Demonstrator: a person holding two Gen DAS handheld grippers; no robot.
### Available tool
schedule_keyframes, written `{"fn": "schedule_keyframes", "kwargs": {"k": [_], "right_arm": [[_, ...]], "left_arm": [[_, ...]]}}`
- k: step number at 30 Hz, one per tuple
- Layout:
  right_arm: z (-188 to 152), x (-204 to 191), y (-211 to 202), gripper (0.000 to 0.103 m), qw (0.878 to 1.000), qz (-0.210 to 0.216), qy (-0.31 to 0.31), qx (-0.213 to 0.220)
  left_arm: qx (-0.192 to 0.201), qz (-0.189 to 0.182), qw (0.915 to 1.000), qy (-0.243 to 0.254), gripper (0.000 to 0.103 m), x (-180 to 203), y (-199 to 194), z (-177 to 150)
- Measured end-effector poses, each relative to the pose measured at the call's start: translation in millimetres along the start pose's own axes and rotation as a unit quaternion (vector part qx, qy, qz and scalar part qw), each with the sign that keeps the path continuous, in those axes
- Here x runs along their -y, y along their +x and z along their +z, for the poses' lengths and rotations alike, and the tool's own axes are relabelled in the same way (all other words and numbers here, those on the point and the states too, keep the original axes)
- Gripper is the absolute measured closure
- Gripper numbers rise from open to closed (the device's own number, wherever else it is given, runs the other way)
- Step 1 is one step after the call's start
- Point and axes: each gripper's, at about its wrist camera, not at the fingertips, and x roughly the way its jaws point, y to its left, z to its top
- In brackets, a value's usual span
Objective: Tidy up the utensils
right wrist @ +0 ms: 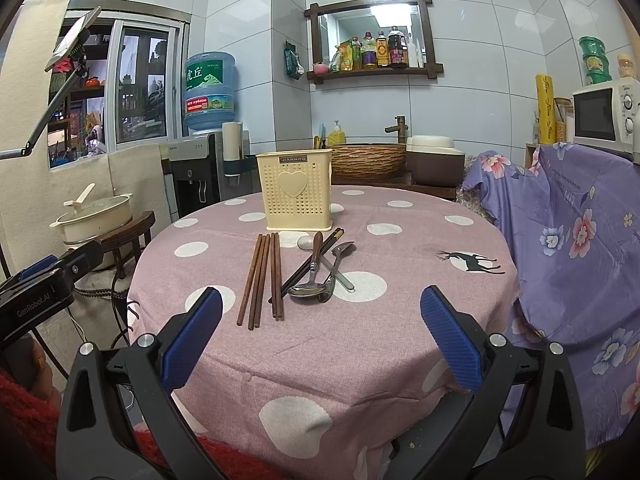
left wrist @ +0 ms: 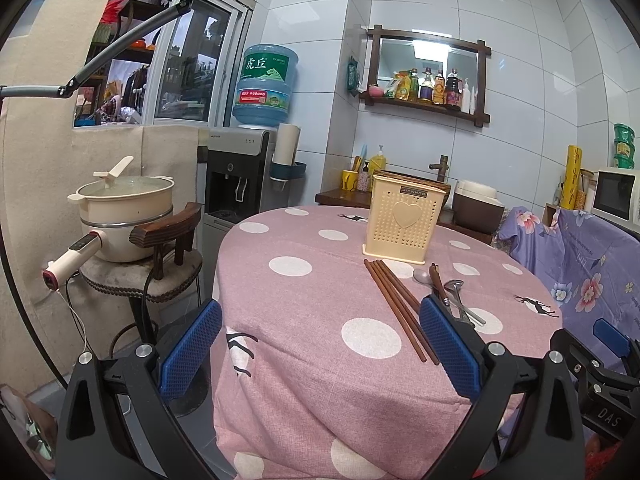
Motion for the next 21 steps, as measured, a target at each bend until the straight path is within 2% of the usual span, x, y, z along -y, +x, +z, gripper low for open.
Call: {"fn": "schedule_keyframes", "kwargs": {"k": [21], "right_arm": [[-1.7, 0.0, 2.7, 0.005, 1.0, 0.007, 0.002, -0.008]], "left_arm": [[-0.009, 0.001, 1.0, -0.001, 0.005, -1.9, 3.4, 0.5]]}}
